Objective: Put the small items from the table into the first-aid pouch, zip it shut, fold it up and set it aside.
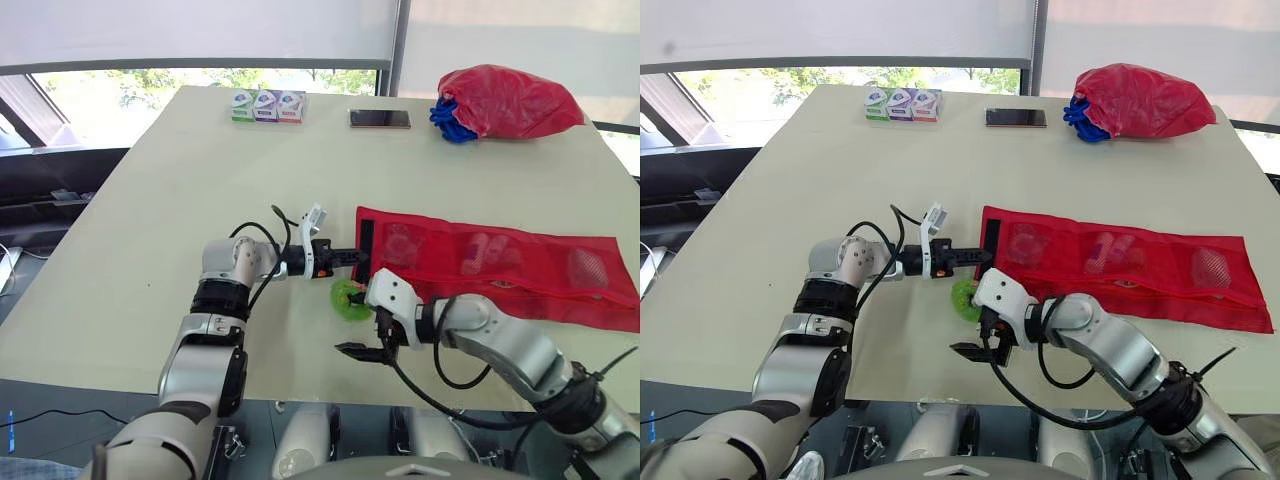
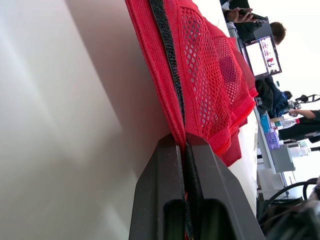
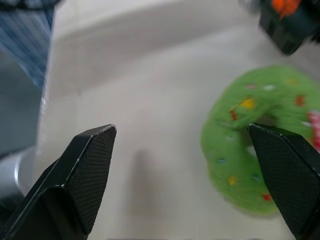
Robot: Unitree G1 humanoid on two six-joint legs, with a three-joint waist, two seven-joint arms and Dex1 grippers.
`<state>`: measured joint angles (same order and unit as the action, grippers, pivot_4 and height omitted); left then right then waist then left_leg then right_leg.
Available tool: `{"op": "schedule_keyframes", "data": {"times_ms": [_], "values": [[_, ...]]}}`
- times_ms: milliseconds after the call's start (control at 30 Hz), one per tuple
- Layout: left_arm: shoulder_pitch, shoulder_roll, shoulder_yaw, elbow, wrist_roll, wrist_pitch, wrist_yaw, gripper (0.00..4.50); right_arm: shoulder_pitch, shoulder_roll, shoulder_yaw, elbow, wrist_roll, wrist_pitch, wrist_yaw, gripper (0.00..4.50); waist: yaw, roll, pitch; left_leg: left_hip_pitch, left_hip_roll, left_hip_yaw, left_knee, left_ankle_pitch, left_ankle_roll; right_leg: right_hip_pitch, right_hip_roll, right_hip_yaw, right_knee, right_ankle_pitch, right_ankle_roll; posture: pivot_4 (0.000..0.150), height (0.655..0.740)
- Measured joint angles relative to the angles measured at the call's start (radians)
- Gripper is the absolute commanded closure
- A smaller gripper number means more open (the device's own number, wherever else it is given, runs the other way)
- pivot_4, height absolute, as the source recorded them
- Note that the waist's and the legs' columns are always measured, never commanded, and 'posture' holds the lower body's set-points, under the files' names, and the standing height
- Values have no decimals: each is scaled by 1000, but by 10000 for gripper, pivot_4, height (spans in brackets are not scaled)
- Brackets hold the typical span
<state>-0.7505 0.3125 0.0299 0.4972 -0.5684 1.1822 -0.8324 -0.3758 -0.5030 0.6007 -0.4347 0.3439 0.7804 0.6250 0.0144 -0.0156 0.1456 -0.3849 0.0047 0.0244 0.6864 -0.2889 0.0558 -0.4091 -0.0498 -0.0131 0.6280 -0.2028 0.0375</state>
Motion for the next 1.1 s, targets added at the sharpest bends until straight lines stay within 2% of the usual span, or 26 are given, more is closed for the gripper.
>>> {"op": "schedule_keyframes", "data": {"times_ms": [100,200,233,267,300,400,433,467,700,767,867,900,1100], "values": [[-4,-3,0,5,6,-6,0,44077,-24,10,25,14,-53,20,-9,0,0,0,0,0,0,0,0,0,0,0,0,0,0,0,0,1500,7400],[-5,-5,1,6,8,-6,2,45000,-36,7,48,19,-105,19,-10,9675,0,1,-1,0,0,0,0,0,0,0,0,0,0,0,0,1500,7400],[-5,-6,1,6,8,-5,3,45000,-37,7,48,20,-111,19,-11,10091,0,1,-1,0,0,0,0,0,0,0,0,0,0,0,0,1500,7400],[-5,-7,1,6,8,-3,3,45000,-39,5,48,21,-125,20,-16,17767,0,1,-2,0,0,0,0,0,0,0,0,0,0,0,0,1500,7400],[-5,-8,4,6,8,0,7,45000,-40,-1,47,19,-138,19,-11,19620,0,1,-2,0,0,-1,0,0,0,0,0,0,0,0,1,1500,7400],[-5,-10,11,3,6,8,12,45000,-39,-38,33,8,-150,7,10,34102,0,1,-2,0,0,-1,0,0,0,0,0,0,0,0,1,1500,7400],[-5,-10,12,2,6,9,13,45000,-37,-44,28,8,-154,1,14,37420,0,1,-2,0,0,-1,0,0,0,0,0,0,0,0,1,1500,7400],[-5,-10,13,0,5,13,17,45000,-27,-46,9,7,-153,-1,16,43190,0,1,-2,0,0,-1,0,0,0,0,0,0,-1,0,1,1500,7400],[0,3,23,-14,-4,37,25,45000,97,40,-241,-52,-36,29,-30,44192,-4,1,-1,-1,0,-1,-1,0,0,-1,0,0,-1,1,3,1500,7400],[8,14,14,-27,-7,37,10,45000,174,111,-381,-99,42,63,-71,44192,-3,1,-1,-1,1,-1,-2,0,0,-1,1,0,-1,1,3,1500,7400],[13,33,2,-35,-9,38,-4,45000,239,140,-490,-128,114,110,-108,44192,-9,1,-1,-1,1,0,-3,0,0,-2,0,1,-1,2,3,1500,7400],[16,47,-5,-36,-9,37,-17,45000,280,184,-558,-149,166,133,-136,44192,-11,1,-1,-2,2,0,-3,0,0,-2,-2,1,-1,1,2,1500,7400],[23,105,-53,-36,-2,9,-74,45000,370,328,-760,-186,338,195,-281,44192,-29,2,-1,-1,3,0,-4,0,-1,-3,-2,1,-1,0,1,1500,7400]]}}
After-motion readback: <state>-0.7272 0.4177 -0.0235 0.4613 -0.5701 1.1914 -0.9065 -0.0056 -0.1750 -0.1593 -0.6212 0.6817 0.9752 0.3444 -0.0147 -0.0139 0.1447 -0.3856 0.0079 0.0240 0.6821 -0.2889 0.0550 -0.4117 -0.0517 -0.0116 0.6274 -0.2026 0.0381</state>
